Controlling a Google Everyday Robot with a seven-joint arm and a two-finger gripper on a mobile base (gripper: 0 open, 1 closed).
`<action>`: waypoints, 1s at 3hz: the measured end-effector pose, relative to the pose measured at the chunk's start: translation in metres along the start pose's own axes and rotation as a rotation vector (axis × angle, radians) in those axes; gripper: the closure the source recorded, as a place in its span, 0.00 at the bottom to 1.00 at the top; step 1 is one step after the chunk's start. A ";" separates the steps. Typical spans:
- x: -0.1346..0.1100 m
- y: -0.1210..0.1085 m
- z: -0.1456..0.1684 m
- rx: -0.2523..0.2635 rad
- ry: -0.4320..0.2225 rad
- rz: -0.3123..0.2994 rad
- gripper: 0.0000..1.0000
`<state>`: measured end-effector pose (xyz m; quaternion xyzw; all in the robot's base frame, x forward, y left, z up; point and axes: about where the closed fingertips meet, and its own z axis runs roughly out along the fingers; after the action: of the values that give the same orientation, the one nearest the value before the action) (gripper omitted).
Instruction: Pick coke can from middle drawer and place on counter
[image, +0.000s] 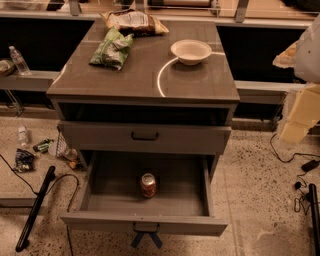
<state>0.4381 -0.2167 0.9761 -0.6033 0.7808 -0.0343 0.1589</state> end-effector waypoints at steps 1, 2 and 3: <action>0.000 0.000 0.000 0.000 0.000 0.000 0.00; -0.009 0.005 0.018 -0.019 -0.090 0.052 0.00; -0.029 0.046 0.095 -0.127 -0.325 0.166 0.00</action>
Offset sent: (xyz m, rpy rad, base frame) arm 0.0211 0.0655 -0.0843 0.6116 0.0268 -0.1362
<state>0.4289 -0.1630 0.8810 -0.5433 0.7925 0.1259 0.2467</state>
